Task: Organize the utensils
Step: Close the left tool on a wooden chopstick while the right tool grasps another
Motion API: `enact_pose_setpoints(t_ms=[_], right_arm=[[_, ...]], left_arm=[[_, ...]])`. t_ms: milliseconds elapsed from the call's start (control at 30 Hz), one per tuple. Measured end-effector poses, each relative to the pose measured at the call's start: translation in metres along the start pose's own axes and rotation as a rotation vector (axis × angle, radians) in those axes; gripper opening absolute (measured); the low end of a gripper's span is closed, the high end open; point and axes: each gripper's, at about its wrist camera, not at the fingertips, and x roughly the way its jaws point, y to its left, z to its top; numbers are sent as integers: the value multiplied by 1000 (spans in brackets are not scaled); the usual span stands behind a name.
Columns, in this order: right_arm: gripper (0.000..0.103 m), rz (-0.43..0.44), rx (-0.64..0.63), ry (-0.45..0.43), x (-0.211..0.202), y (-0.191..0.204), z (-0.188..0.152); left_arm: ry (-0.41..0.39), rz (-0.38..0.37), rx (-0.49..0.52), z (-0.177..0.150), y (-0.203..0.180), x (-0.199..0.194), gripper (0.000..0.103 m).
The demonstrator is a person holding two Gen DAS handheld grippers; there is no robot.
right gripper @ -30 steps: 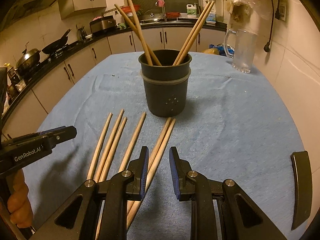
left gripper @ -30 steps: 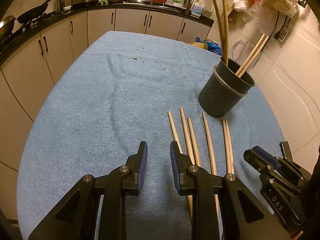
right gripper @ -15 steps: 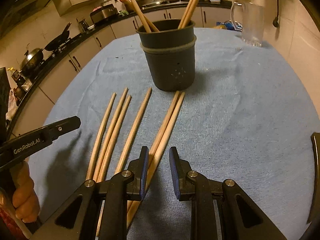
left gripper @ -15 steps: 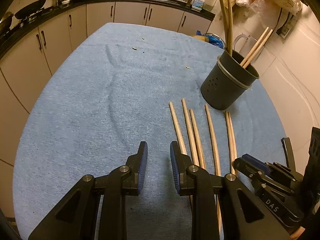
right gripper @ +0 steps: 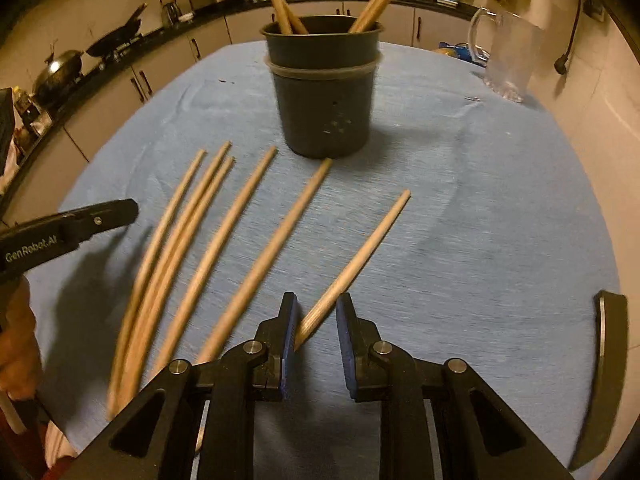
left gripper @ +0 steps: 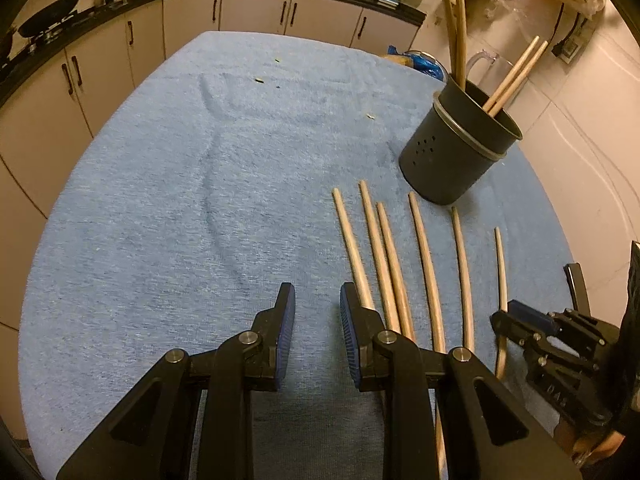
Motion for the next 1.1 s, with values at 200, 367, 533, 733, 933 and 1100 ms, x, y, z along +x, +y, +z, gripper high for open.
enact_pose_setpoints(t_ms=[200, 367, 533, 733, 933, 1100], right_arm=[[20, -8, 73, 28, 0, -24, 5], [22, -19, 126, 41, 2, -43, 14], [23, -18, 181, 74, 10, -58, 28], [24, -20, 196, 118, 22, -62, 51], [7, 52, 236, 86, 21, -67, 50], [7, 154, 262, -41, -11, -64, 46]], left_arm=[[52, -21, 22, 8, -11, 12, 22], [78, 4, 43, 17, -22, 24, 22], [100, 59, 78, 30, -31, 36, 21], [90, 134, 119, 35, -39, 42, 8], [39, 77, 97, 27, -29, 24, 6], [-67, 19, 75, 27, -23, -18, 6]])
